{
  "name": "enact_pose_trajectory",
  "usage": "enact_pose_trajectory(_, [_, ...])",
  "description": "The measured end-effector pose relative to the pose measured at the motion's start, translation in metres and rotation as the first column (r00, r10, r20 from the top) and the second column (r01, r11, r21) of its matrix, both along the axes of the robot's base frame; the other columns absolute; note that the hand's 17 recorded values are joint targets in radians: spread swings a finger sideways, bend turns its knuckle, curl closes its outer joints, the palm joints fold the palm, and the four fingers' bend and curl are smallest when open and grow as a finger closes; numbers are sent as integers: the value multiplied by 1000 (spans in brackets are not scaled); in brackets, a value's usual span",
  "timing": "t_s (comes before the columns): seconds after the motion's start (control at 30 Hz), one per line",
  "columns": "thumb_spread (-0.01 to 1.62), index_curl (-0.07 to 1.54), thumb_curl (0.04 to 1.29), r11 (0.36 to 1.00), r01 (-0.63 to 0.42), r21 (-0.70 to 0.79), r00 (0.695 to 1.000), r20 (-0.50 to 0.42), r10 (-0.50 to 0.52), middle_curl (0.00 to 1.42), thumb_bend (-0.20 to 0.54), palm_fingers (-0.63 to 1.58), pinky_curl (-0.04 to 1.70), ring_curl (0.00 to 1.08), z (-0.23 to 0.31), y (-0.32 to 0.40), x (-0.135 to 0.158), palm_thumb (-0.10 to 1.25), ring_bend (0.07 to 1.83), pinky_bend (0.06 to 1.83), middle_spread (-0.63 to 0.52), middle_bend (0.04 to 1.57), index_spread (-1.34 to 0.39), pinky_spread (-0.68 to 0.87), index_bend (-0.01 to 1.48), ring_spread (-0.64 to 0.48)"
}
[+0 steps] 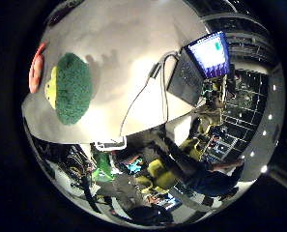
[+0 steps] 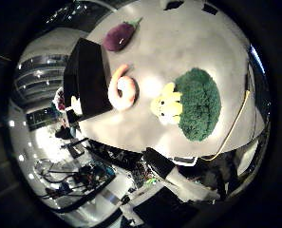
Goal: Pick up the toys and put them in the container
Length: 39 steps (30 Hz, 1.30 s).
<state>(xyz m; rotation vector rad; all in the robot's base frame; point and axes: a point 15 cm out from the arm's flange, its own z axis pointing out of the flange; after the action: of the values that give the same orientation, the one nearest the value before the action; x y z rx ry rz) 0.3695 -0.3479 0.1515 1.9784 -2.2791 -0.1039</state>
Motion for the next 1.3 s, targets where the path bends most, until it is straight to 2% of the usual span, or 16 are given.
enact_pose_trajectory(0.33, [920, 237, 319, 999, 3, 50, 999, -51, -1, 301, -30, -23, 312, 268, -51, -4, -11, 563, 281, 499, 111, 185, -395, 428, 150, 208])
enact_pose_trajectory(0.87, [929, 254, 318, 994, 2, 110, 993, -120, 11, 307, -30, 40, 305, 263, -99, 3, -27, 569, 280, 485, 90, 197, -373, 422, 161, 208])
enact_pose_trajectory(1.0, [925, 259, 320, 992, -2, 123, 991, -134, 19, 320, -27, 195, 295, 271, -108, 8, -28, 573, 331, 474, 53, 238, -368, 402, 161, 166])
enact_pose_trajectory(1.03, [926, 253, 322, 992, -2, 123, 991, -134, 19, 332, -23, 409, 283, 284, -109, 7, -29, 589, 434, 476, 3, 291, -365, 366, 159, 84])
enact_pose_trajectory(1.1, [927, 259, 324, 992, -2, 123, 991, -134, 19, 347, -25, 491, 285, 309, -109, 7, -29, 595, 514, 483, -31, 329, -362, 314, 155, 20])
enact_pose_trajectory(1.13, [931, 245, 324, 992, -7, 125, 991, -133, 23, 367, -24, 760, 277, 321, -109, 7, -29, 600, 615, 521, -71, 409, -372, 232, 153, -41])
enact_pose_trajectory(1.17, [930, 244, 326, 992, -8, 126, 991, -133, 25, 371, -25, 804, 267, 317, -109, 7, -29, 605, 642, 536, -96, 426, -376, 175, 161, -79])
enact_pose_trajectory(1.2, [930, 255, 328, 992, -9, 126, 991, -132, 26, 399, -25, 998, 300, 361, -109, 7, -29, 613, 736, 627, -133, 483, -384, 42, 168, -135])
enact_pose_trajectory(1.23, [935, 257, 329, 992, -12, 127, 991, -131, 29, 412, -25, 1014, 305, 374, -109, 7, -29, 618, 762, 662, -160, 504, -393, -55, 166, -173])
enact_pose_trajectory(1.3, [950, 340, 333, 991, -22, 129, 991, -124, 38, 496, -22, 1272, 376, 446, -106, 6, -29, 644, 889, 805, -199, 683, -414, -317, 293, -229])
